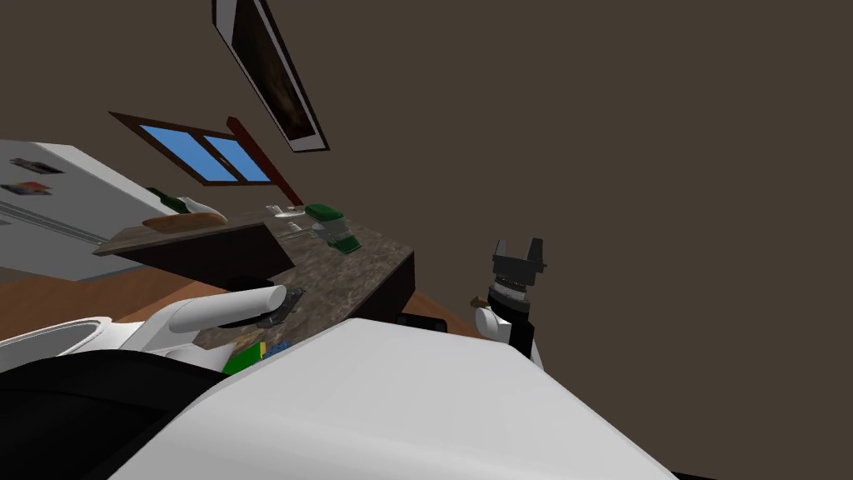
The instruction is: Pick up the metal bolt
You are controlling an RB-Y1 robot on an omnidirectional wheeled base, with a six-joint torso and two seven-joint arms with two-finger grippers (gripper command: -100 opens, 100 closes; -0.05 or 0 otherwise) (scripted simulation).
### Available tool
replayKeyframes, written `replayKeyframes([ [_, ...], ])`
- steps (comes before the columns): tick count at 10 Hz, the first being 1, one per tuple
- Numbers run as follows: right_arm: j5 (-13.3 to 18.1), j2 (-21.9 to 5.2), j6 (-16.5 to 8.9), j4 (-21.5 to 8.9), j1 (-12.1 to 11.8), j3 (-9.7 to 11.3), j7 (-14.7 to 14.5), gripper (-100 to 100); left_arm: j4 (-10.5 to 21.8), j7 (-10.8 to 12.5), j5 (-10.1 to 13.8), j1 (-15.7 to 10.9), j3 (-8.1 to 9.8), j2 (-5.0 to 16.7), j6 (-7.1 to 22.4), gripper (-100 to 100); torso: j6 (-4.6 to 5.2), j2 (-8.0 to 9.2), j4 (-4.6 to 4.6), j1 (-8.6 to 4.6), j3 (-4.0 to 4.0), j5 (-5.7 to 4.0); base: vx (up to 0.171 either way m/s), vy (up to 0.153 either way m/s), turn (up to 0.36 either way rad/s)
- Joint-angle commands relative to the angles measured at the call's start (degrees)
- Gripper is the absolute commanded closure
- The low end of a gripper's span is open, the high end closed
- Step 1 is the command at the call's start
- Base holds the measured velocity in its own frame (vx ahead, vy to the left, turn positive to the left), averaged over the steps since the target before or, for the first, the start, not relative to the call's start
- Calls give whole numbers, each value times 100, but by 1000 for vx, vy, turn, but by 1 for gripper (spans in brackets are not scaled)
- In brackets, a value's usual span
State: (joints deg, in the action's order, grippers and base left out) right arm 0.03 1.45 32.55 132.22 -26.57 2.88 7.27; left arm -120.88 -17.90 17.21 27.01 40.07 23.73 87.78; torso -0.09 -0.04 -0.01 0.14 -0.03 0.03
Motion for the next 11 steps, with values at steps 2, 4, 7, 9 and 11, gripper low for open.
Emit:
replayKeyframes([
  [2, 0, 0, 0, 0, 0, 0, 0, 0, 28, -15, -28, 88, 163, 100, 325, -100, -1, 1, 0, 1, 1, 0, 28, 45, -86],
  [4, 0, 0, 0, 0, 0, 0, 0, 0, 53, -21, -33, 88, 176, 117, 332, -100, -1, 6, 1, -3, 3, 0, 6, 20, -39],
  [7, 0, 0, 0, 0, 0, 0, 0, 0, 345, -8, -132, 38, 63, 109, 93, -100, -1, 14, 3, -16, 8, -2, -4, 5, -15],
  [9, 0, 0, 0, 0, 0, 0, 0, 0, 539, -1, -196, 5, -16, 101, -81, -100, -2, 15, 3, -15, 8, -3, -6, 7, -22],
  [11, 0, 0, 0, 0, 0, 0, 0, 0, 476, -2, -168, 11, 15, 113, -12, 100, -2, 14, 3, -17, 8, -3, 0, 0, 0],
])
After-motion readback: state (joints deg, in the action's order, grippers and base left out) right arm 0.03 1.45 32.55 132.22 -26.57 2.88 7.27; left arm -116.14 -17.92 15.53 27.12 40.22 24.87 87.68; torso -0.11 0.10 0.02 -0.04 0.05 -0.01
